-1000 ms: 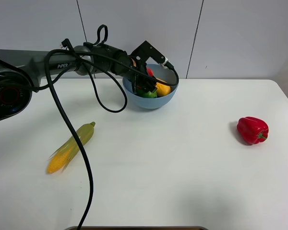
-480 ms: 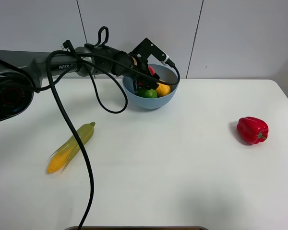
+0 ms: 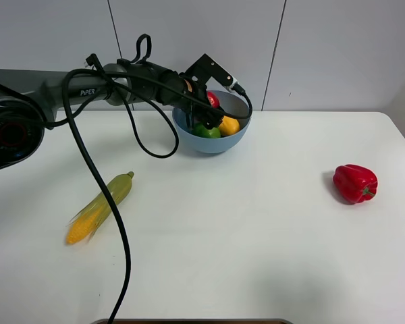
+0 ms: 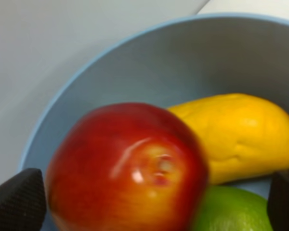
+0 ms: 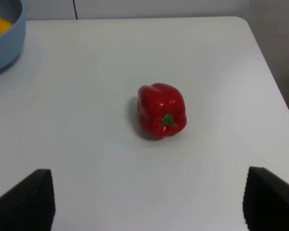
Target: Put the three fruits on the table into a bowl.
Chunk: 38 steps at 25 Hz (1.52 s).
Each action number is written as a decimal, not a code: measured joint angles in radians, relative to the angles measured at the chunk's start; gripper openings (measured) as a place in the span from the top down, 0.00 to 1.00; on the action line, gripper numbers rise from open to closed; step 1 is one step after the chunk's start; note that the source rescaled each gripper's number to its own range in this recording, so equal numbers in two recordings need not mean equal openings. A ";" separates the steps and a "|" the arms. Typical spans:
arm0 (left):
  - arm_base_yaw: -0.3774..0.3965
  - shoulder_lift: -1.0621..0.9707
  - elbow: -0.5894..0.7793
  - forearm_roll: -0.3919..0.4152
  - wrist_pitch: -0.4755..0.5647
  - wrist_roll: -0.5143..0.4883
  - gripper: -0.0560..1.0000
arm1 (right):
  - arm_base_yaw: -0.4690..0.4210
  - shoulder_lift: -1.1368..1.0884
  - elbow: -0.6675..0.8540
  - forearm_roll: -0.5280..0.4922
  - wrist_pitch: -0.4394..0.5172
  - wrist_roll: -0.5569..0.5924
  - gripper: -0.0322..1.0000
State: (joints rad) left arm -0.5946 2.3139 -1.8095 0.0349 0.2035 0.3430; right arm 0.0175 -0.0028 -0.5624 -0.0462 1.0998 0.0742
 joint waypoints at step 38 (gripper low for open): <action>0.156 -1.047 0.001 0.245 1.010 -0.043 0.00 | 0.000 0.000 0.000 0.000 0.000 0.000 0.41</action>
State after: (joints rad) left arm -0.4385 1.2670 -1.8087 0.2794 1.2130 0.3003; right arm 0.0175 -0.0028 -0.5624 -0.0462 1.0998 0.0742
